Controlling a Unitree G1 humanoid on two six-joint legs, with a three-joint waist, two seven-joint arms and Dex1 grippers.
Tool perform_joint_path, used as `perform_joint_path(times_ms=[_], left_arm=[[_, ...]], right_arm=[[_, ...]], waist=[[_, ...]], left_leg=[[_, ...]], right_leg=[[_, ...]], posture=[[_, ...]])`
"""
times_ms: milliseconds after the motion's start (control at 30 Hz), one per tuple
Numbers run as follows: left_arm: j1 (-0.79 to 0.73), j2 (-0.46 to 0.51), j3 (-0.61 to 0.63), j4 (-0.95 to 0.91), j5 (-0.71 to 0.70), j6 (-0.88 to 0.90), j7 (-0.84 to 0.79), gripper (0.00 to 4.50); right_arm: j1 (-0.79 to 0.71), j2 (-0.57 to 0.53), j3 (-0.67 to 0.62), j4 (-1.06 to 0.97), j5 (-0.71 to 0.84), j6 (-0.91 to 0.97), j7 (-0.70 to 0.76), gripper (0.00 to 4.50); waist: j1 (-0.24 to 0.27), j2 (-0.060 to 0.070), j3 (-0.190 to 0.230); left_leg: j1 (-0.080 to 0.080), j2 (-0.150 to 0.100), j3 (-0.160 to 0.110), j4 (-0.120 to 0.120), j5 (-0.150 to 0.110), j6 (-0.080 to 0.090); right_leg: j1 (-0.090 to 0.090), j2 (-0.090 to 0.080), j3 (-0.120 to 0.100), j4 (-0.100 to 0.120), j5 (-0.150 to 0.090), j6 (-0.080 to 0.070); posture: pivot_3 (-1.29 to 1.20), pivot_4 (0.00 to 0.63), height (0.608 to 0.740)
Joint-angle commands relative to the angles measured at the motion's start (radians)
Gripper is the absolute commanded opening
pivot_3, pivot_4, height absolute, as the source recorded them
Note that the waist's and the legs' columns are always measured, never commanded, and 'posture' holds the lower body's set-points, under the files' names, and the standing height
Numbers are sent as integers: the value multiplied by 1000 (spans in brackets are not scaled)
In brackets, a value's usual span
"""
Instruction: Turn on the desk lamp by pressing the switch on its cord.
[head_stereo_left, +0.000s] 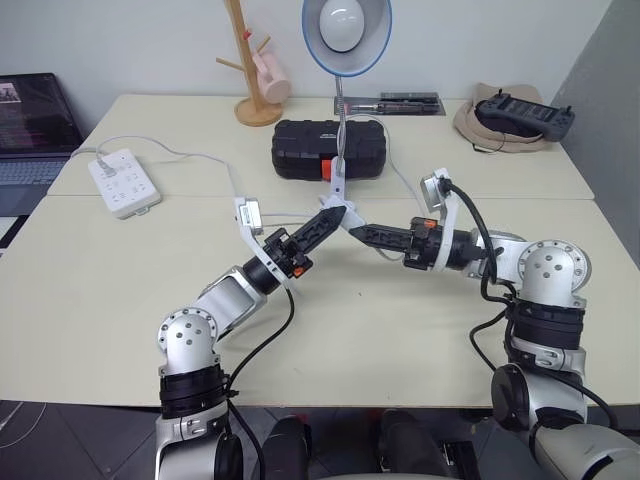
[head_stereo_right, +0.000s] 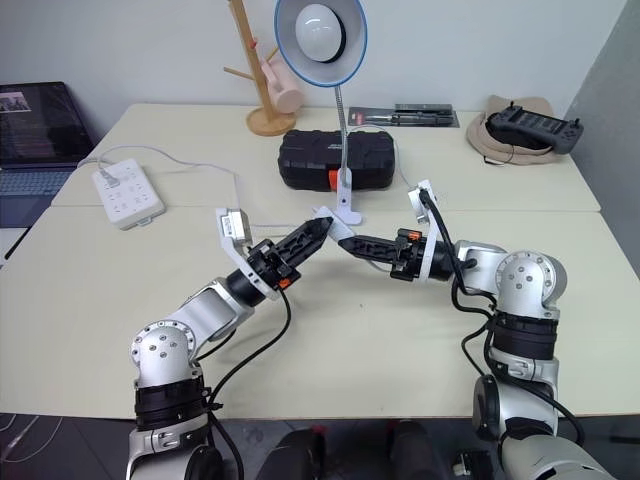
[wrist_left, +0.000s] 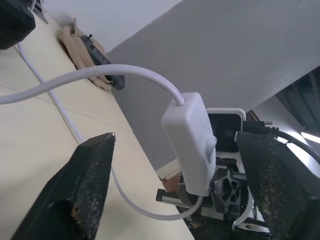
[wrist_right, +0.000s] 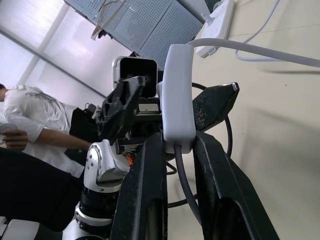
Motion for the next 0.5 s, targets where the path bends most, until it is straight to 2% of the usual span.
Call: perform_joint_path(times_ms=[33,200,333,500], left_arm=[[-5,-8,-16,-34,-30,-13,1,2812],[-14,-7,-24,-30,-35,-22,3,1625],[-21,-4,-31,-24,-39,-31,2,871],[-22,0,-34,-25,-53,-40,5,729]], right_arm=[[-20,-2,-17,-30,55,2,-13,376],[-36,7,-17,-11,73,-5,-31,376],[-42,9,-13,-2,82,-6,-34,376],[-41,12,-10,0,104,-8,-46,376]], waist=[[0,0,0],[0,0,0],[0,0,0],[1,0,0]], left_leg=[[0,0,0,0,0,0],[0,0,0,0,0,0],[0,0,1,0,0,0],[-1,0,1,0,0,0]], right_leg=[[0,0,0,0,0,0],[0,0,0,-1,0,0],[0,0,0,-1,0,0],[0,0,0,-2,0,0]], posture=[[0,150,740],[0,150,740],[0,150,740],[0,150,740]])
